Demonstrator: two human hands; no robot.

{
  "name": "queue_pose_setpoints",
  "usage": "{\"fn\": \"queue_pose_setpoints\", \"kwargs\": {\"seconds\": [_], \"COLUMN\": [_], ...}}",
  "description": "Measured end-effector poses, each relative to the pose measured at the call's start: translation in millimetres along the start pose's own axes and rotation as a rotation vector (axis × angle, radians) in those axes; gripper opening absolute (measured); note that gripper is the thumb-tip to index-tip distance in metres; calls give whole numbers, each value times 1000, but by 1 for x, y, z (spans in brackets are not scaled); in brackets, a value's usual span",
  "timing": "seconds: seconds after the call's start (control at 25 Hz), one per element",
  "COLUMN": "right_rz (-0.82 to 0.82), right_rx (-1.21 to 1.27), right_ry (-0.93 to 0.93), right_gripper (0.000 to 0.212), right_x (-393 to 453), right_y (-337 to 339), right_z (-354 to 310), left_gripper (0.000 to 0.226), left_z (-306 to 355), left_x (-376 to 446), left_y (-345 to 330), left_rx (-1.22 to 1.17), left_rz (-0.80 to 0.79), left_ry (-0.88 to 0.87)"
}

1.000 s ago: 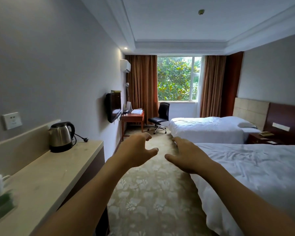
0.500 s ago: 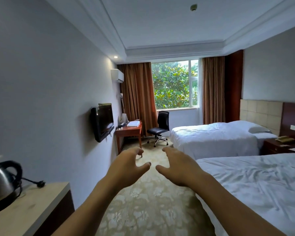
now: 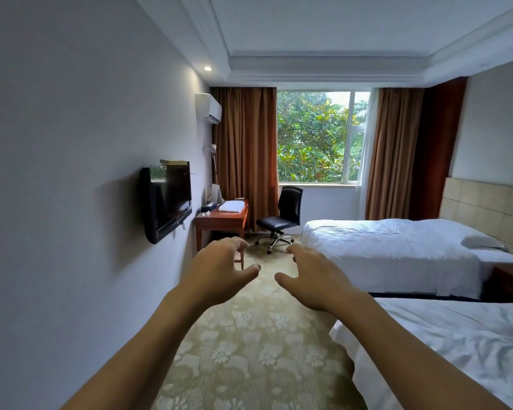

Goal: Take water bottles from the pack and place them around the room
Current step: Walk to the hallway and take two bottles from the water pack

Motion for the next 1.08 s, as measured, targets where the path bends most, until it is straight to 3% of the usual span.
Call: {"fn": "queue_pose_setpoints", "kwargs": {"seconds": [0.44, 0.76, 1.08], "right_rz": [-6, 20, 15], "right_rx": [43, 73, 65], "right_ry": [-95, -12, 75], "right_gripper": [59, 60, 59], "right_x": [324, 569, 814], "right_y": [-61, -136, -166], "right_z": [83, 172, 230], "left_gripper": [58, 57, 57], "left_z": [-142, -235, -320], "left_x": [302, 512, 731], "left_y": [-106, -224, -290], "left_rx": [-15, -16, 17], "left_rz": [-81, -74, -44], "left_ry": [-45, -20, 27]}}
Point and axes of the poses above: each hand's wrist, its own x-axis towards the middle knuckle, its own y-axis out of the back of the hand, z = x × y, the point moved 1 cm from there along x, towards the middle knuckle, and after that the axes turned 4 degrees about -y, right-handed, at the moved point
